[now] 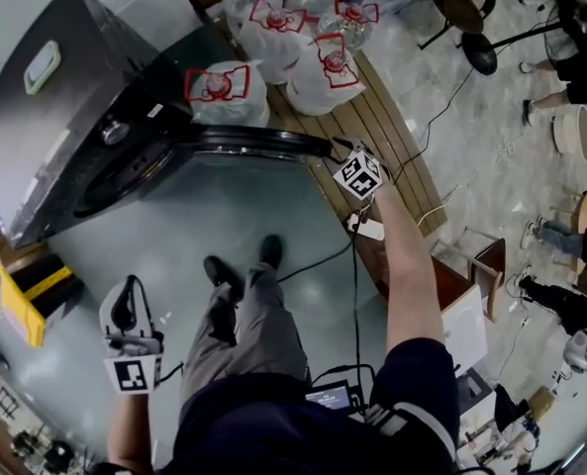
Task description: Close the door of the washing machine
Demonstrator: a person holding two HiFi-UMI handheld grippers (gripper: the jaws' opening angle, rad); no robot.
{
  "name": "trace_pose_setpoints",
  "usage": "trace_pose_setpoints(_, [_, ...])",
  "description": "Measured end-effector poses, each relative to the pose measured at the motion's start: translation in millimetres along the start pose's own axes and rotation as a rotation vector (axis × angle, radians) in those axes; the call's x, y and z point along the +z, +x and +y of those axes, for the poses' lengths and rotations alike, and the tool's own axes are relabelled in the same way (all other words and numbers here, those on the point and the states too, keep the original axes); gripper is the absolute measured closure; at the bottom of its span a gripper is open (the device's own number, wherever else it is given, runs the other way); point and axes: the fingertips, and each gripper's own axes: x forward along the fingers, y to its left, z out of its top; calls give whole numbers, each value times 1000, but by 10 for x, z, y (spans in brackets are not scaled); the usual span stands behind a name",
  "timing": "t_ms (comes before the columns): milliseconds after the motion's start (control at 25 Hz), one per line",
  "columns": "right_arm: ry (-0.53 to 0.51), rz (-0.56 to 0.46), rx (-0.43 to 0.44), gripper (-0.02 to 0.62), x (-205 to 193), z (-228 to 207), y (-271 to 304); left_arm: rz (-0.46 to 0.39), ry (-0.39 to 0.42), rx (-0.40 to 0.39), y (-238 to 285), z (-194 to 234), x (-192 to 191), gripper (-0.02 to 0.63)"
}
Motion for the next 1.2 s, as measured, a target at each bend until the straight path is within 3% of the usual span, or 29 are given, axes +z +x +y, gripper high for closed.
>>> trace_pose_setpoints(640, [-19,14,63,481,-17,-53,202,25,4,29,33,43,-117,583])
trace_pose_setpoints(1200, [8,6,36,492,-62,254,118,30,1,31,-43,69,-195,583])
